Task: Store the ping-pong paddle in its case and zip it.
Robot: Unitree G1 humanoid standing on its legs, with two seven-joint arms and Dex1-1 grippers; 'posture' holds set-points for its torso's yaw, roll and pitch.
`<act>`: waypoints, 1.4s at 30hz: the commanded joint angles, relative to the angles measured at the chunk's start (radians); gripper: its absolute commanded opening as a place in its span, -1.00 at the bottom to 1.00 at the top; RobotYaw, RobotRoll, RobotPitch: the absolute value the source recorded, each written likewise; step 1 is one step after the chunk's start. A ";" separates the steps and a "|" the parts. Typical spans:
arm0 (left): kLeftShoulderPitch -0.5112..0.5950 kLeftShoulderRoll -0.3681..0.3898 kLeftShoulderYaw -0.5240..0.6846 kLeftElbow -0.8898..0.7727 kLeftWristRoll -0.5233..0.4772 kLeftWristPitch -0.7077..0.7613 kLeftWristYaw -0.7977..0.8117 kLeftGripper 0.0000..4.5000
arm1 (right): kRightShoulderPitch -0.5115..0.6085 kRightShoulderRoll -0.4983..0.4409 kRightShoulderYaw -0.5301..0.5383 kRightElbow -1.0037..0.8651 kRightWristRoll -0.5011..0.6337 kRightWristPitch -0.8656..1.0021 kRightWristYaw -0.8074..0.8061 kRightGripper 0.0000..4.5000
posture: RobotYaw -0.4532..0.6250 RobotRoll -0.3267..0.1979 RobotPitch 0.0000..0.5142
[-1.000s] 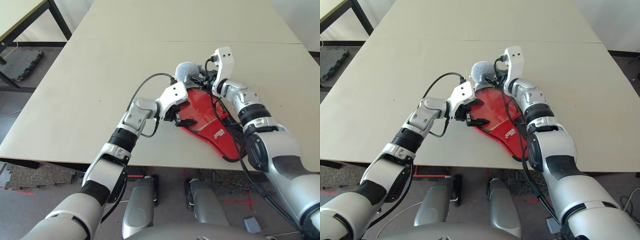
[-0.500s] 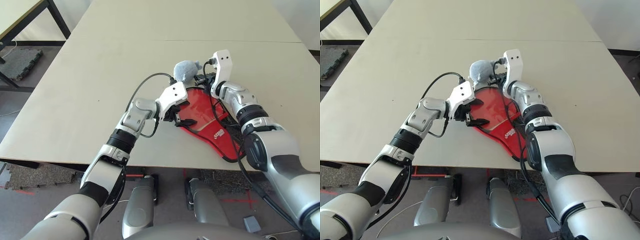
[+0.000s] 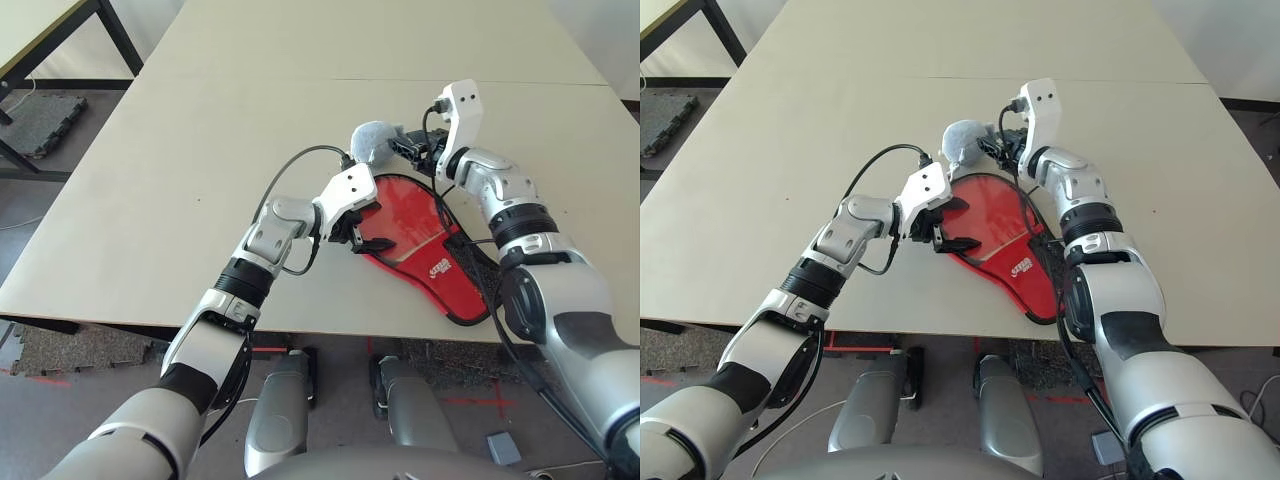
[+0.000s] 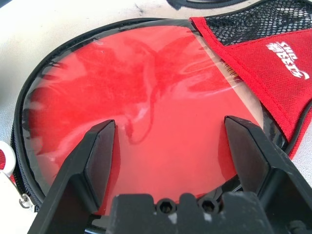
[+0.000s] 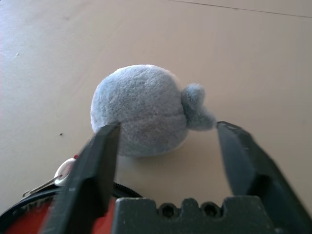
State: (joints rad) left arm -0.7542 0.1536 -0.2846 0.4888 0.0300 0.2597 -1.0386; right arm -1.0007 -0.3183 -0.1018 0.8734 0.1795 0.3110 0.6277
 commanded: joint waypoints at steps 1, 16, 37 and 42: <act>0.026 -0.006 -0.041 0.045 0.004 0.021 -0.011 1.00 | 0.001 -0.008 0.000 -0.034 0.002 0.021 0.000 0.99 | 0.14 0.25 -0.19; 0.095 0.011 -0.066 -0.102 -0.019 0.099 -0.010 1.00 | -0.087 0.059 0.027 0.156 -0.065 -0.107 -0.042 0.99 | 0.24 0.25 -0.14; 0.125 0.027 -0.092 -0.182 -0.052 0.154 0.017 1.00 | -0.127 0.093 0.003 0.320 -0.090 -0.175 -0.085 -0.75 | 0.27 0.25 -0.12; 0.122 0.023 -0.097 -0.175 -0.055 0.150 0.019 1.00 | -0.130 0.081 -0.005 0.324 -0.088 -0.182 -0.095 -1.00 | 0.25 0.25 -0.14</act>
State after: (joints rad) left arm -0.6590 0.1735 -0.3383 0.2800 -0.0340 0.3813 -1.0147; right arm -1.1256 -0.2244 -0.0956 1.1759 0.0958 0.1334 0.5497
